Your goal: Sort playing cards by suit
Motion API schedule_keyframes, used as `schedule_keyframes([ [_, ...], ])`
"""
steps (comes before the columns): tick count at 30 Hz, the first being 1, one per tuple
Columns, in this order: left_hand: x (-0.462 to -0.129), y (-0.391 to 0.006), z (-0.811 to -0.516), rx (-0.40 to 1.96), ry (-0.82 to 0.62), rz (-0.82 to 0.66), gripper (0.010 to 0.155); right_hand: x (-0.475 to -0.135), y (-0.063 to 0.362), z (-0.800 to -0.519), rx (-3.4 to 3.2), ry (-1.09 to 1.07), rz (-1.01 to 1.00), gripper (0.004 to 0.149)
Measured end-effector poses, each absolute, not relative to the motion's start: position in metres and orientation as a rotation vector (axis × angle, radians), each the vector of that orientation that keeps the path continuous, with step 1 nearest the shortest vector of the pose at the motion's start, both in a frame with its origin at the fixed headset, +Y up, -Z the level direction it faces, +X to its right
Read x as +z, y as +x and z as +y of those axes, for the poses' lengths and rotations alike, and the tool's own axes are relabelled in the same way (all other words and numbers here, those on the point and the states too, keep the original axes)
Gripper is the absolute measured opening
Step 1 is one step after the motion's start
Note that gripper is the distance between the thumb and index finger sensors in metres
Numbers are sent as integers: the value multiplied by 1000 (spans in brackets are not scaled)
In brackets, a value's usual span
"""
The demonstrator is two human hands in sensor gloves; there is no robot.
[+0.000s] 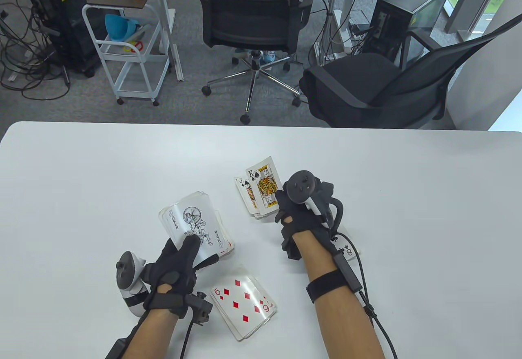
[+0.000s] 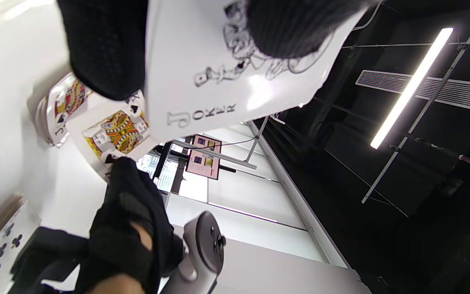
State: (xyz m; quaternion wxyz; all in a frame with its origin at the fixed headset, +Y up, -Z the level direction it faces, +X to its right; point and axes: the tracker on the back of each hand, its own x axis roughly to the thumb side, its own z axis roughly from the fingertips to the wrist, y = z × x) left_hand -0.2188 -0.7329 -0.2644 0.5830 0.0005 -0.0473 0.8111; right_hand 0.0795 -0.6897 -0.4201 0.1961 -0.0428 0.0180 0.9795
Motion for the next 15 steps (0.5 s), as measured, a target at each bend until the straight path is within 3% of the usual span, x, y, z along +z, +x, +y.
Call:
schedule_keyframes([
  [6,-266,-224,-733,1887,7,-105,51,-448,48,-714,2857,-140,250,38],
  [15,-266,-225,-733,1876,-10,-111,51,-461,22,-744,3237,-251,123,44],
])
